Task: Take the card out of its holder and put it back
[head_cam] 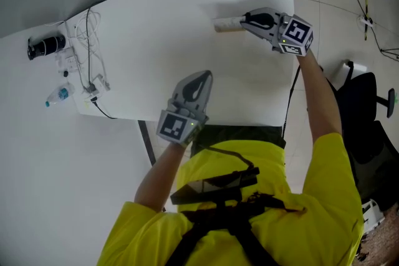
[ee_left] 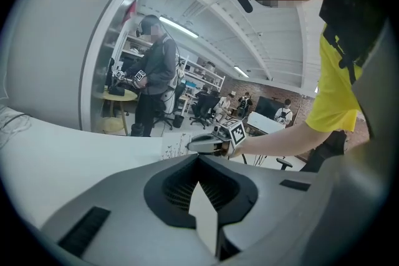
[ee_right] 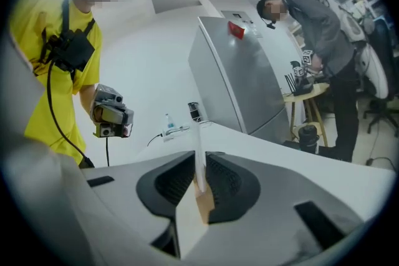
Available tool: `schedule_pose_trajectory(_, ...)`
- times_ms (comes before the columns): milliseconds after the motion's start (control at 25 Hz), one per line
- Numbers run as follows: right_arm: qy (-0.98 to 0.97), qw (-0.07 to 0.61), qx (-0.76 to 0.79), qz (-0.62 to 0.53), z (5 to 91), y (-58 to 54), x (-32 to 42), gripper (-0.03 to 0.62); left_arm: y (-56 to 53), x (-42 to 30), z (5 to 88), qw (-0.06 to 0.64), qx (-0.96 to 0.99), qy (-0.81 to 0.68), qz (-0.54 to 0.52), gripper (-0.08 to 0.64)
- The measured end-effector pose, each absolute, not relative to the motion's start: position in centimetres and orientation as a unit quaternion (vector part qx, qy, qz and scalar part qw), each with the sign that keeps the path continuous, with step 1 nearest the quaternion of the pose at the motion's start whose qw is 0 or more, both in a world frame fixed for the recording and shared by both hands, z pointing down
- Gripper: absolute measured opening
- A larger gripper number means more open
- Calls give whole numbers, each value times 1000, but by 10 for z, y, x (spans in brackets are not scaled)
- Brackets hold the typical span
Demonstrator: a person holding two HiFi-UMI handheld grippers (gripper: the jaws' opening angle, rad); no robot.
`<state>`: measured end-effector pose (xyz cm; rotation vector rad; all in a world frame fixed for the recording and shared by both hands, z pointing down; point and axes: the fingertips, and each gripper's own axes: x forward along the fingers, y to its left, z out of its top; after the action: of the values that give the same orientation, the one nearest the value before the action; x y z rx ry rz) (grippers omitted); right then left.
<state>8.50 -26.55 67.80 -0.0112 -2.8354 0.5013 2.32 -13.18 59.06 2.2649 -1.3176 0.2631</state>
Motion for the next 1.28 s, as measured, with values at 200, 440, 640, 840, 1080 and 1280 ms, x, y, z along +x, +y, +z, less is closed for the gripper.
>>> schedule_pose_trajectory(200, -972, 118, 78, 186, 660, -264, 106, 106, -135, 23, 565, 214, 843, -484, 96, 0)
schedule_pose_trajectory(440, -962, 80, 193, 173, 584, -235, 144, 106, -134, 14, 532, 189, 849, -489, 68, 0)
schedule_pose_trajectory(640, -951, 59, 260, 158, 528, -193, 158, 91, -129, 9, 519, 184, 856, -481, 52, 0)
schedule_pose_trajectory(840, -925, 31, 326, 192, 499, -143, 168, 41, -103, -5, 500, 187, 856, -481, 30, 0)
schedule_pose_trajectory(1080, -898, 29, 382, 215, 493, -106, 175, 6, -75, -16, 485, 186, 860, -475, 19, 0)
schedule_pose_trajectory(1280, -876, 46, 423, 228, 504, -79, 165, 6, -59, -22, 484, 179, 864, -469, 24, 0)
